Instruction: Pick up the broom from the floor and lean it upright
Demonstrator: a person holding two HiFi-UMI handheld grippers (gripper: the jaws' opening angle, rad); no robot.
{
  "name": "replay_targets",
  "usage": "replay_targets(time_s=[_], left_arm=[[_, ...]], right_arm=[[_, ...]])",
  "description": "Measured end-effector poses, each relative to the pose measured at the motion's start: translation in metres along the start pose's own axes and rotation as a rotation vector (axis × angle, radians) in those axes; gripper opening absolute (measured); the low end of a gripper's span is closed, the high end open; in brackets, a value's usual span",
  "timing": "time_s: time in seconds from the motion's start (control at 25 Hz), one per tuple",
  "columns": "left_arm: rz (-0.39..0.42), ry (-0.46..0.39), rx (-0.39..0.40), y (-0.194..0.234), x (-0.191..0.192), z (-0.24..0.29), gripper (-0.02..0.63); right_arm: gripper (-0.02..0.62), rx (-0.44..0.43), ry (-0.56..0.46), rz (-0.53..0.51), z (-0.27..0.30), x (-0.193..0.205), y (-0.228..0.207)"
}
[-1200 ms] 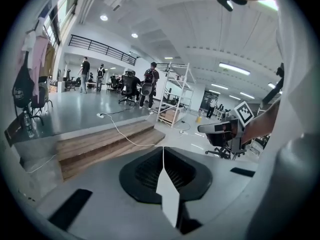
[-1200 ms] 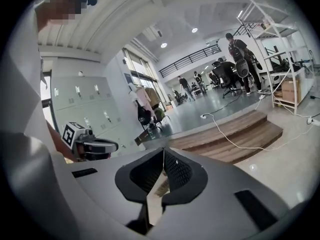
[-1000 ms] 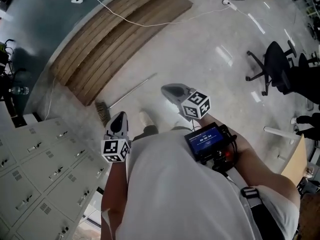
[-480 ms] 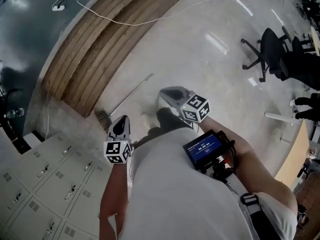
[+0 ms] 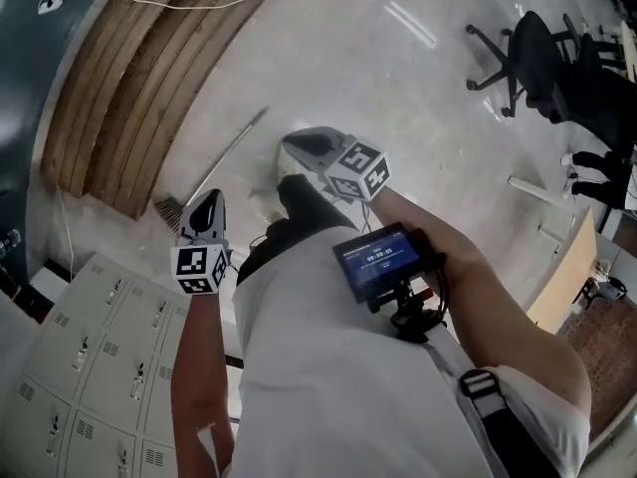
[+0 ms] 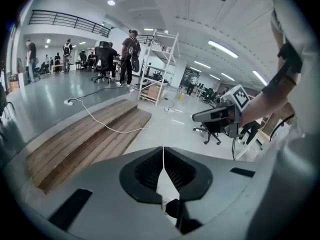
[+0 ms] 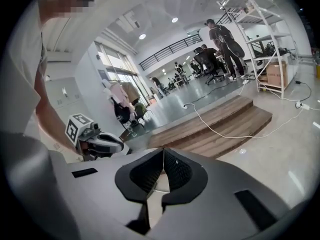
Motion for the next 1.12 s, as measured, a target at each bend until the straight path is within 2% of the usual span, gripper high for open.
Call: replay_targets(time_s=[0.28,0.48,0.6,0.72,0.92,1.12], left_arm=[[0.093,0.088,0.043,0.000,-0.014,0.068,0.012],[0.062,0.116,0.050,0.016,0.005,0.095,0.012],[0.034,0.135,0.075,0.028,0.029,0.107,0.012],[0.060,0.160,0.099,0.038,0.053,0.123,0.012],[0.035,0.183,0.115,0.055,0.092,0.132,0.012],[0.085,0.238,0.138,0.067,0.143,0.137,0.012]], right_arm=[[0.015,-0.013,0.036,0.034,0.015,0.002,-0.065],[0.016,0.000,0.084,0.037,0.024,0.022,-0.083],[0.016,0.003,0.112,0.040,0.035,0.041,-0.080],[0.015,0.017,0.127,0.047,0.046,0.059,-0.077],[0.016,0.022,0.141,0.062,0.068,0.089,-0.058],[0.016,0.032,0.112,0.089,0.083,0.117,-0.040]])
Point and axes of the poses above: the fingertips, and each gripper's own axes: z forward along the fingers, y to its left, x out of its underside, the point moved 3 cm from there along -z, backward along the fingers, and after that the axes turned 6 degrees about -z, right-handed, at the moved point
